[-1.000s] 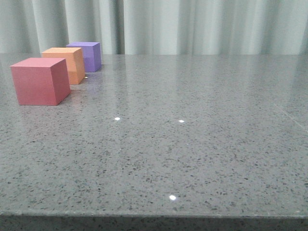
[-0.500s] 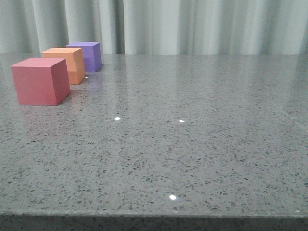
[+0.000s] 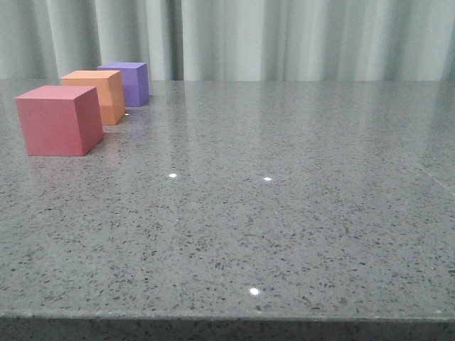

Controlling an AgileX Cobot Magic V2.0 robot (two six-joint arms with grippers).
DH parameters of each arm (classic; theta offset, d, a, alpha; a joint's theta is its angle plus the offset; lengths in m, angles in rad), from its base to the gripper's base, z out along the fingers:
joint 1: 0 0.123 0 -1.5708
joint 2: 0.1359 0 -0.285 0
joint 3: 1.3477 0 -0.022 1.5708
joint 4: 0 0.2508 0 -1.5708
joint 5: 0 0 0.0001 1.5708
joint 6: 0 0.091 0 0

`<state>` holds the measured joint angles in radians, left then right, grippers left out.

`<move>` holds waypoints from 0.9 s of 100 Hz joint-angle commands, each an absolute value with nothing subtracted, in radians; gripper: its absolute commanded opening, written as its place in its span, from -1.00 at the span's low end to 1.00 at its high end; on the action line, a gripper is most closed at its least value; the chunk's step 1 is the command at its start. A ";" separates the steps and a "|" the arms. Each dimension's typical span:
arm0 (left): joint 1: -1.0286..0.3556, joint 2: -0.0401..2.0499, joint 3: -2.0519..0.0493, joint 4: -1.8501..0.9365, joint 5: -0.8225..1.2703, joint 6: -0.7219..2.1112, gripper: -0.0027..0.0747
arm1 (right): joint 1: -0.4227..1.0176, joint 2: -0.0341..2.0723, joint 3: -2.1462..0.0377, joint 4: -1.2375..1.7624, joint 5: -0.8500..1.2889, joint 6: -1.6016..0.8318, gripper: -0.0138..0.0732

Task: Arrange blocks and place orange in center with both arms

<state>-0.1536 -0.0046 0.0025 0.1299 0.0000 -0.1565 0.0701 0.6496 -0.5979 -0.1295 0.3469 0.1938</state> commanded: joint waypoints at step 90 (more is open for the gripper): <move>-0.151 -0.037 0.044 0.130 -0.082 -0.153 -0.98 | 0.062 0.580 -0.566 -0.148 0.266 0.189 -0.84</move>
<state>-0.1536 -0.0046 0.0025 0.1303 0.0000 -0.1565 0.0701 0.6220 -0.5645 -0.1295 0.3489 0.1938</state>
